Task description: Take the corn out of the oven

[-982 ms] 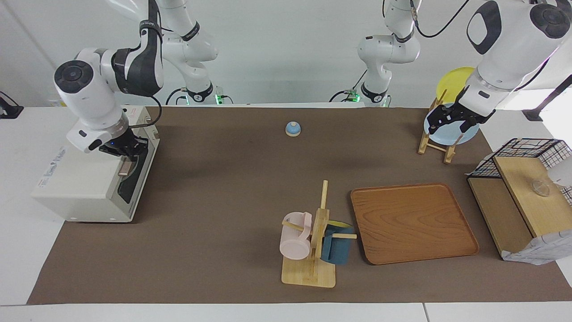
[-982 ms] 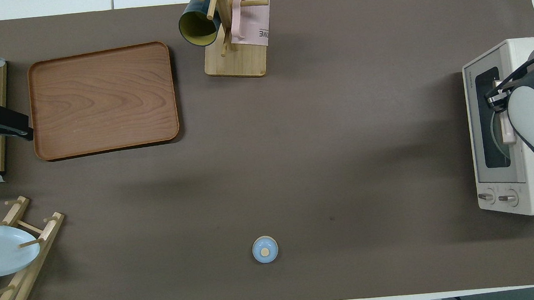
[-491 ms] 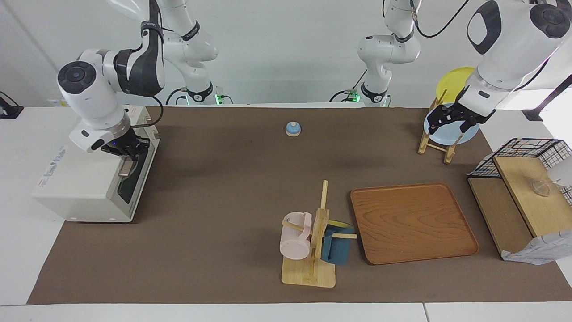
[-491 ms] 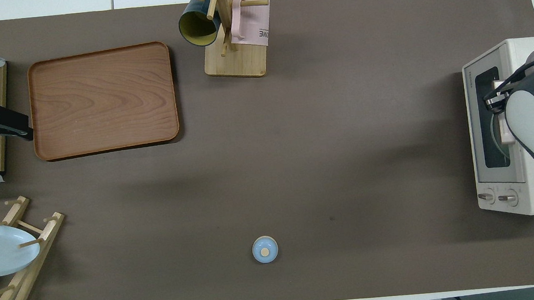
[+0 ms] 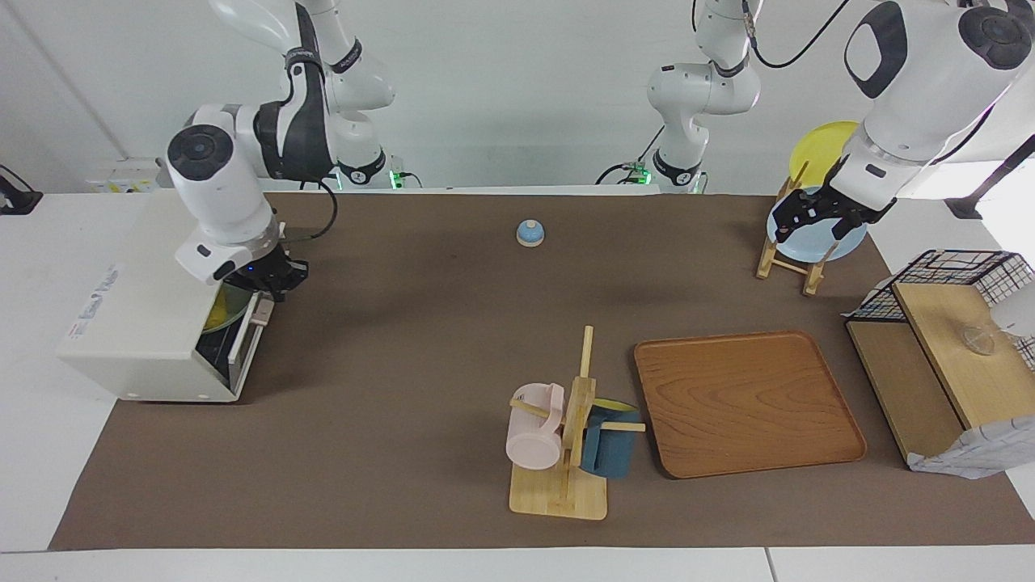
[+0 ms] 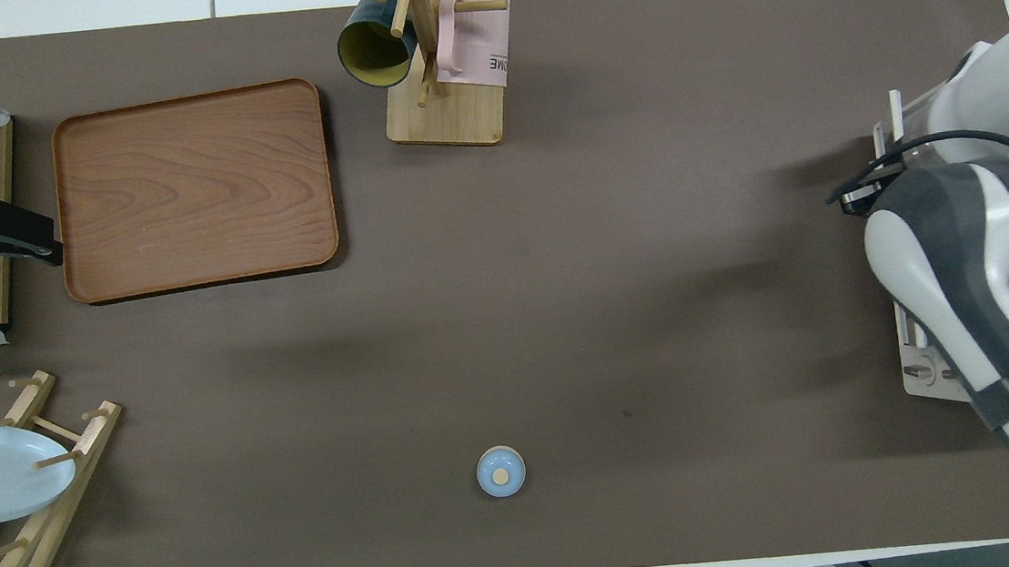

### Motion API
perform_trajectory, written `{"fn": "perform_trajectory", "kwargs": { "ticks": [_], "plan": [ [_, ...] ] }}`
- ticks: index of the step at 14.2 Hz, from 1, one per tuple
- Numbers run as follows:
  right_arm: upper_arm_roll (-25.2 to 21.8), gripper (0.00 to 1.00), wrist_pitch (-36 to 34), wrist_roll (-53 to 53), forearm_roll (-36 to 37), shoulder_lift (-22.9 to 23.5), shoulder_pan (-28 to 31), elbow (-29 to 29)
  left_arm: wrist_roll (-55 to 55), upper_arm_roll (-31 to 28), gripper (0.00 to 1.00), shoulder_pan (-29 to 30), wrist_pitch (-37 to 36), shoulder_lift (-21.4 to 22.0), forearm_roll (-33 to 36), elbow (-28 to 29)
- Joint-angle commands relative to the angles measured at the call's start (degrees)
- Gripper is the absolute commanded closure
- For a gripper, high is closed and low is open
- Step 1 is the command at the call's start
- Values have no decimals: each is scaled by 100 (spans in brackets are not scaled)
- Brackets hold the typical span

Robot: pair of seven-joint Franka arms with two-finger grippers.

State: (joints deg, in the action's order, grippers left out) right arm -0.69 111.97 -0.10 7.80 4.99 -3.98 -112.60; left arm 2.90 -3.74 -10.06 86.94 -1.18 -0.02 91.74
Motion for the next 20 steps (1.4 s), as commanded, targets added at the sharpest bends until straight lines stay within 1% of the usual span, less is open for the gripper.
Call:
{"fn": "perform_trajectory", "kwargs": {
  "ticks": [1,5,7,11,13,15,16,17,18,19,20],
  "plan": [
    [-28,100,614,-139,-6,502,20,1,-8,14,0,39,-63,-14,-16,-59],
    [-28,100,1062,-235,-24,950,-129,-7,-8,14,0,39,-63,-14,-16,-59],
    [-28,100,1160,-358,-24,1117,-156,-16,-8,14,0,39,-63,-14,-16,-59],
    [-28,100,1291,-526,-33,1136,-244,-86,-8,14,0,39,-63,-14,-16,-59],
    [-28,100,1519,-596,-41,1136,-252,-226,-8,14,0,39,-63,-14,-16,-59],
    [85,99,1564,-737,-41,1136,-287,-192,-8,14,0,39,-63,-14,-16,-59],
    [156,94,1564,-754,-189,1144,-314,-114,-8,14,0,39,-63,-14,-16,-59],
    [183,82,1573,-850,-469,1145,-384,-34,-8,14,0,39,-63,-14,-16,-59],
    [192,75,1512,-921,-629,1118,-471,97,-8,14,0,39,-63,-14,-16,-59],
    [183,61,1355,-948,-630,1040,-498,185,-8,14,0,39,-63,-5,-16,-59],
    [174,49,1127,-948,-630,865,-429,203,-8,14,0,39,-63,-14,-16,-59]
  ]
}}
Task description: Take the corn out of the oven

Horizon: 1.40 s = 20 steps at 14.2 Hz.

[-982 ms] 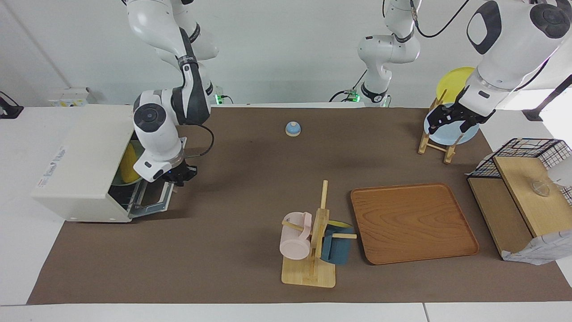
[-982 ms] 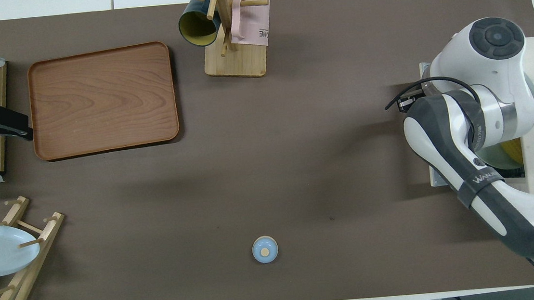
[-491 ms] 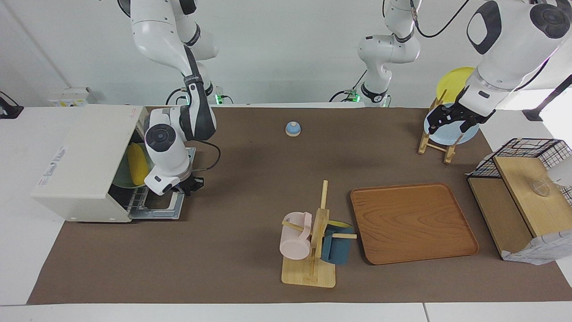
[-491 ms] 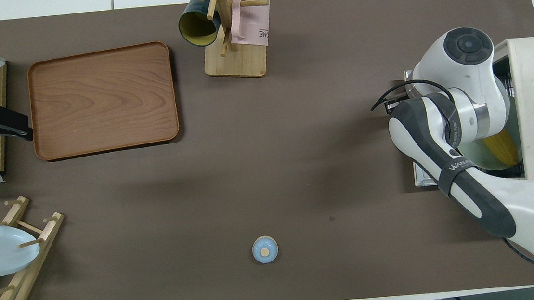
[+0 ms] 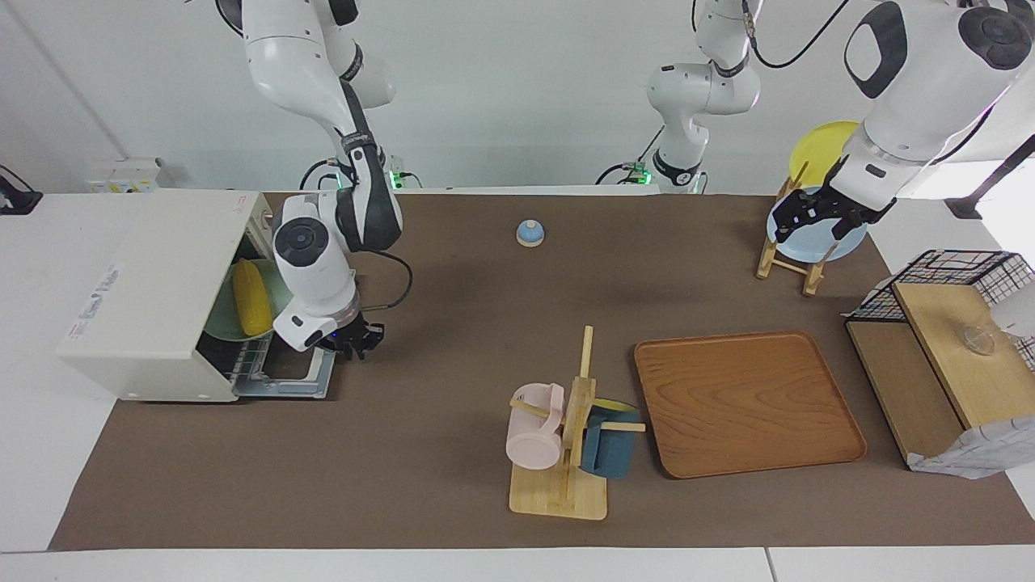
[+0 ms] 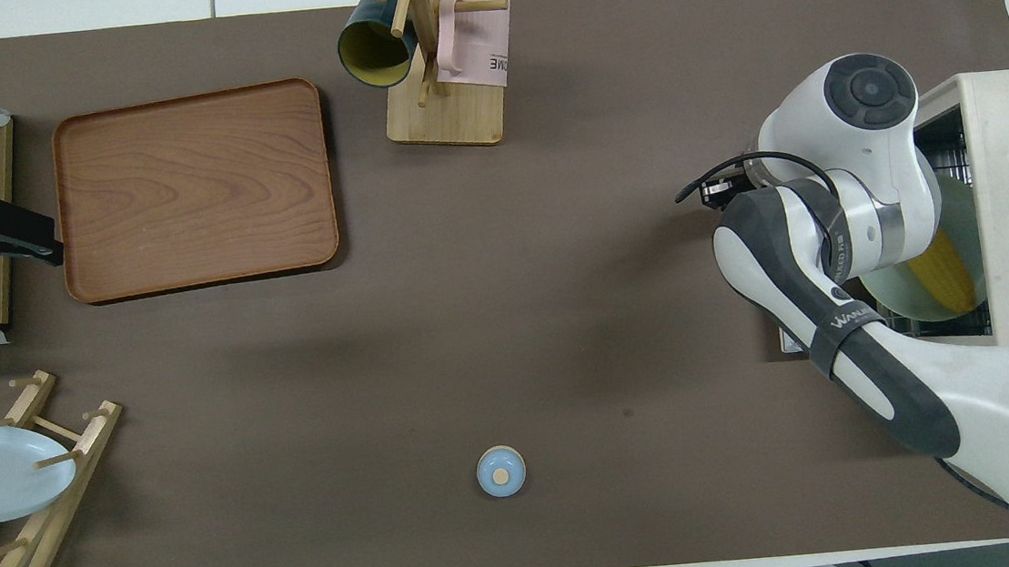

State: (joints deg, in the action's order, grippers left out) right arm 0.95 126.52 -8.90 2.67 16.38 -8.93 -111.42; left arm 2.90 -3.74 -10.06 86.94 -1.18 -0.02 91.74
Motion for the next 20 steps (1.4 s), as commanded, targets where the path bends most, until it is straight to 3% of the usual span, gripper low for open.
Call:
{"fn": "perform_trajectory", "kwargs": {
  "ticks": [1,4,6,11,16,17,20],
  "plan": [
    [-16,38,-591,-68,-117,-467,128,86,-8,14,0,39,-63,-14,-16,-59],
    [-51,37,-1496,-60,-12,-872,427,103,-8,14,0,39,-63,-14,-16,-59],
    [-34,37,-1692,89,163,-934,795,60,-8,14,0,39,-63,-14,-16,-59],
    [-34,38,-1350,431,164,-1049,1069,-450,-8,14,0,39,-63,-14,-16,-59],
    [-42,46,-998,573,181,-1005,1166,-758,-8,14,0,39,-63,-14,-16,-59],
    [-42,54,-1032,582,199,-1005,1157,-776,-8,14,0,39,-63,-14,-16,-59],
    [-16,100,-1260,635,891,-1005,930,-706,-8,14,0,39,-63,-14,-16,-59]
  ]
}}
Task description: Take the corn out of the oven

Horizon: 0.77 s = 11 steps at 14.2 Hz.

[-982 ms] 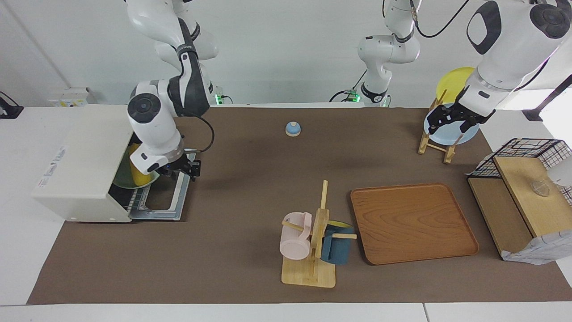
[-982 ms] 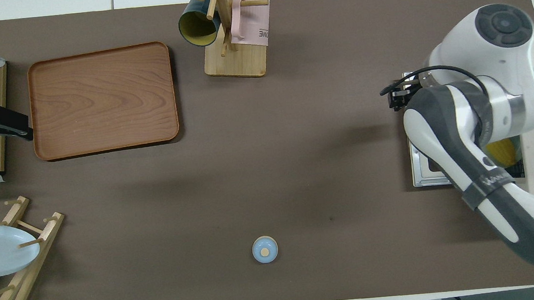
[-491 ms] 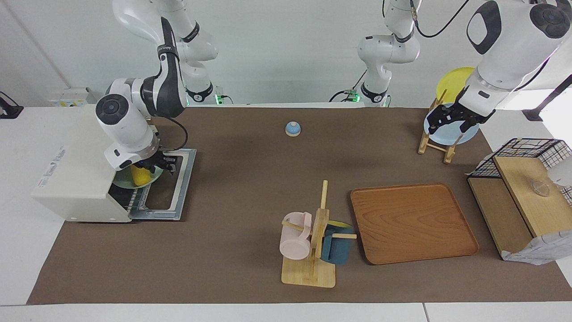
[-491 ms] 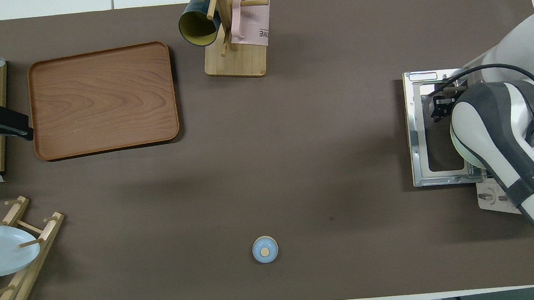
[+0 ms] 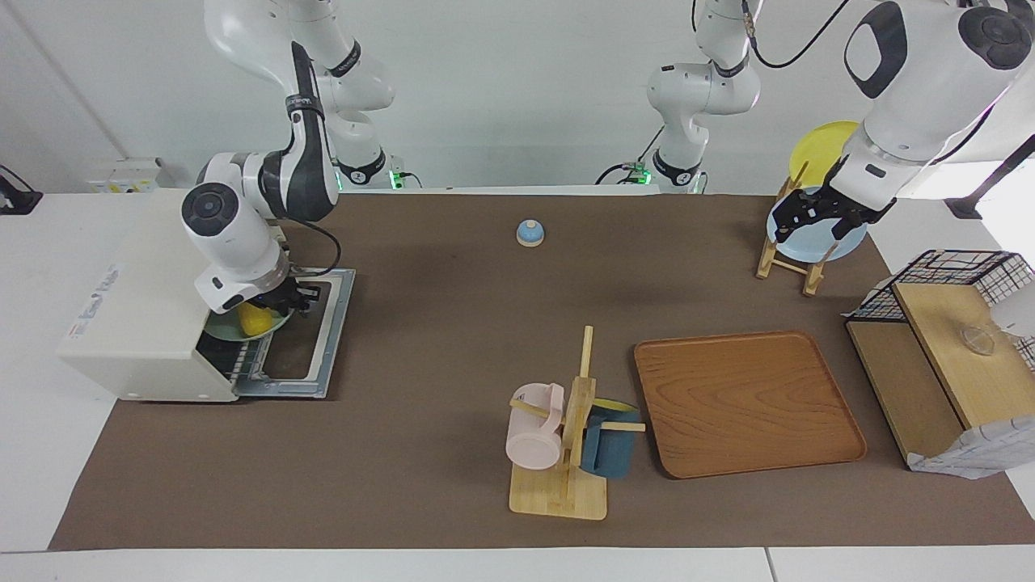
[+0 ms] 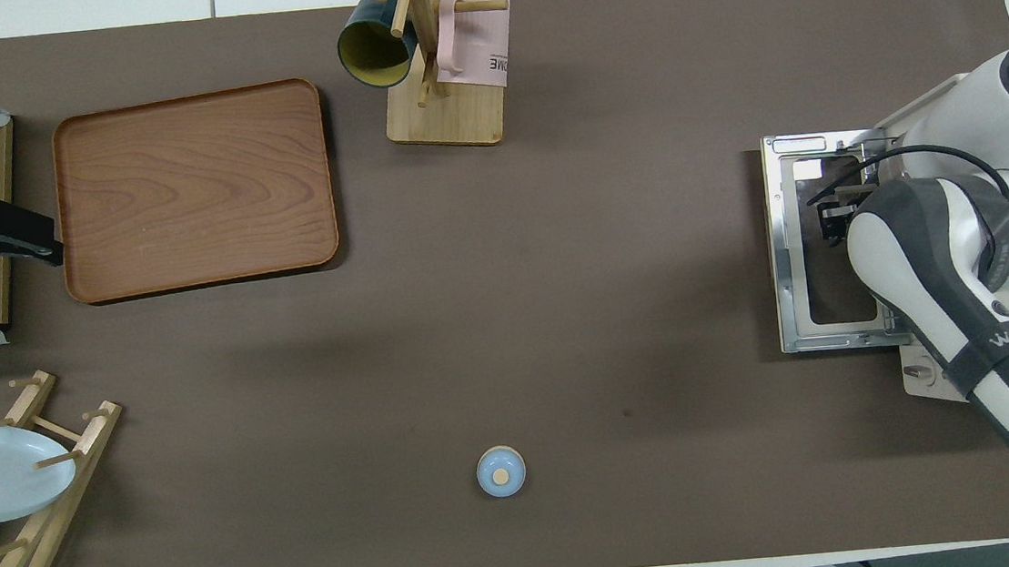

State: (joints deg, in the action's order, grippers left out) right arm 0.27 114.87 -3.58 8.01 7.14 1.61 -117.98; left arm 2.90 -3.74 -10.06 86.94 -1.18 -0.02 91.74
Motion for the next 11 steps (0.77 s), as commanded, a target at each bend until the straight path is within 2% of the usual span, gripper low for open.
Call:
{"fn": "perform_trajectory", "kwargs": {
  "ticks": [1,3,5,7,8,11],
  "plan": [
    [52,100,-244,95,541,-55,-378,80,-8,14,0,39,-63,-14,-16,-59],
    [70,100,-700,25,552,154,-704,676,-8,14,0,39,-63,-14,-16,-59],
    [79,100,-1577,-490,421,645,-1396,1886,-8,14,0,39,-63,-14,-16,-59],
    [79,100,-2264,-1675,-26,1417,-2161,3265,-8,14,0,39,-63,-14,-16,-59],
    [79,100,-2485,-2177,-54,1795,-2565,3777,-8,14,0,39,-63,-14,-16,-59],
    [96,100,-2496,-3636,-299,2841,-3445,5051,-8,14,0,39,-63,-14,-16,-59]
  ]
}}
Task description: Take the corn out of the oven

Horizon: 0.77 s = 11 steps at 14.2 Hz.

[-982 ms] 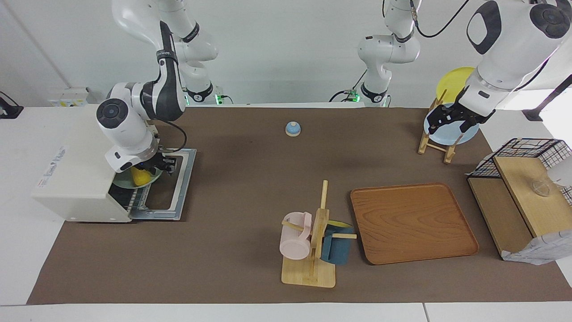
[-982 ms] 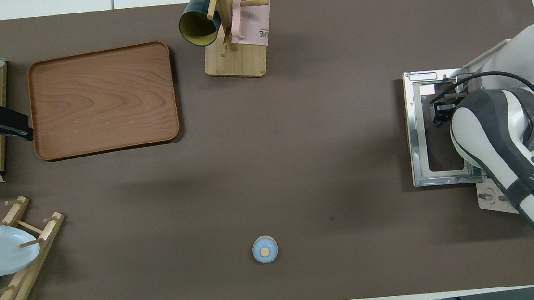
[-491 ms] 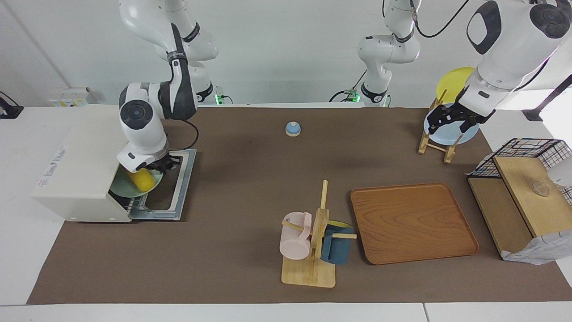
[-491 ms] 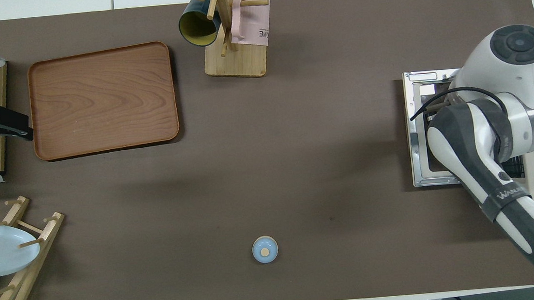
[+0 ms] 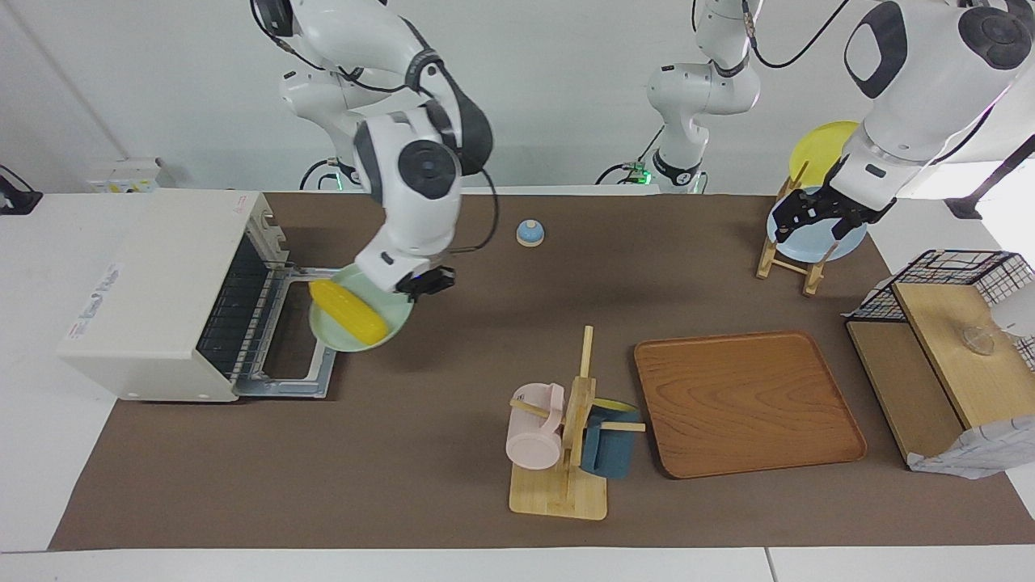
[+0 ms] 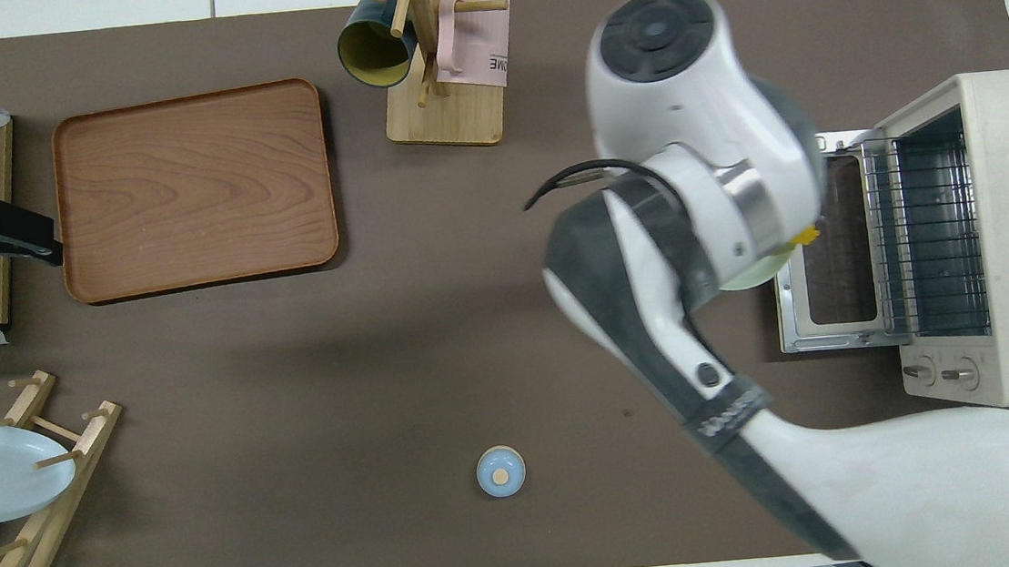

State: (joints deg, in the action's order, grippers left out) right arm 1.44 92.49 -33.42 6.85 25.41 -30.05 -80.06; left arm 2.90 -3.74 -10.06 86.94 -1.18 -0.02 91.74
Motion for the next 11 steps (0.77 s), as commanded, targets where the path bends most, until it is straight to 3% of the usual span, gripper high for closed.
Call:
{"fn": "perform_trajectory", "kwargs": {
  "ticks": [1,3,6,9,10,11],
  "plan": [
    [13,100,-197,-1057,-254,1358,-517,1717,-8,14,0,39,-63,-14,-16,-59],
    [372,100,240,-1778,-369,1738,-685,2072,-8,14,0,39,-63,-14,-16,-59],
    [427,98,1093,-2300,-395,1889,-967,1872,-8,14,0,39,-63,-14,-16,-59],
    [444,66,2304,-2511,-431,1784,-906,1101,-8,14,0,39,-63,-14,-16,-59],
    [453,47,2543,-2599,-448,1757,-906,1019,-8,14,0,39,-63,-14,-16,-59],
    [445,15,2485,-2791,-526,1670,-914,1053,-8,14,0,39,-63,-14,-16,-59]
  ]
}}
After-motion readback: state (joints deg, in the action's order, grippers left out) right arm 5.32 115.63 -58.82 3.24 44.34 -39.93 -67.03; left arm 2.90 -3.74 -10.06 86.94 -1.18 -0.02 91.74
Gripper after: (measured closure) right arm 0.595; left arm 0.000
